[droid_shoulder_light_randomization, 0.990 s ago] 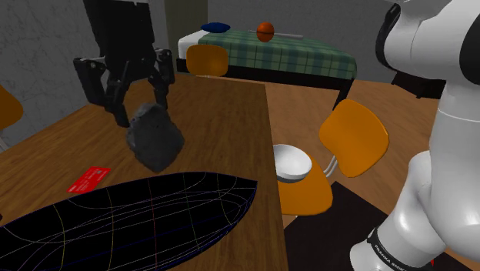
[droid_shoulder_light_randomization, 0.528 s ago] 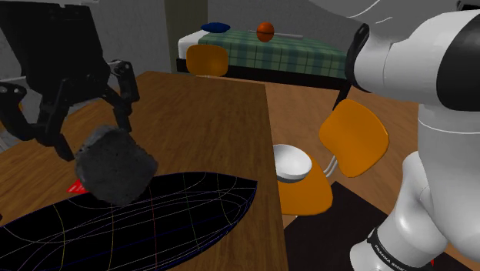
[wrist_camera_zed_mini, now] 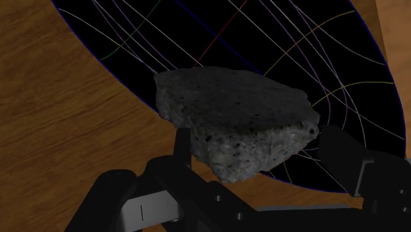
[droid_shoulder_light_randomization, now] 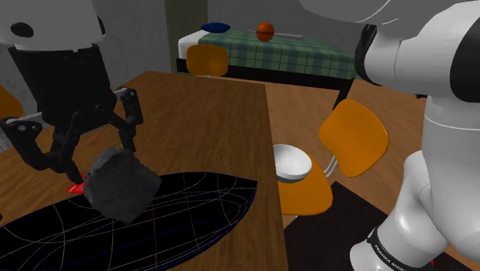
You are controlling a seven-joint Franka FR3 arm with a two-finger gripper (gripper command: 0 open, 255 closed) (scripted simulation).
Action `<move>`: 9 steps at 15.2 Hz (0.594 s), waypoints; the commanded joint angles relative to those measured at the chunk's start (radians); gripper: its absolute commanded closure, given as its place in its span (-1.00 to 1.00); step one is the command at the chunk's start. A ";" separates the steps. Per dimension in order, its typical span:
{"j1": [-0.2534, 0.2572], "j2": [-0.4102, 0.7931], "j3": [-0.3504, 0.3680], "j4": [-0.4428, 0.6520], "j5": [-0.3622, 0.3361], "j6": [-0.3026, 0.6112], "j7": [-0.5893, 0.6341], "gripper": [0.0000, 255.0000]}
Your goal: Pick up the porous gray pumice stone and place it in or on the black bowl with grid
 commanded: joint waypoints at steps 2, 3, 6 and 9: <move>-0.010 -0.012 0.000 -0.062 0.005 0.050 -0.001 1.00; -0.013 -0.016 0.000 -0.080 0.006 0.066 -0.001 1.00; -0.021 -0.024 -0.001 -0.139 0.009 0.116 -0.002 1.00; -0.021 -0.024 -0.001 -0.139 0.009 0.116 -0.002 1.00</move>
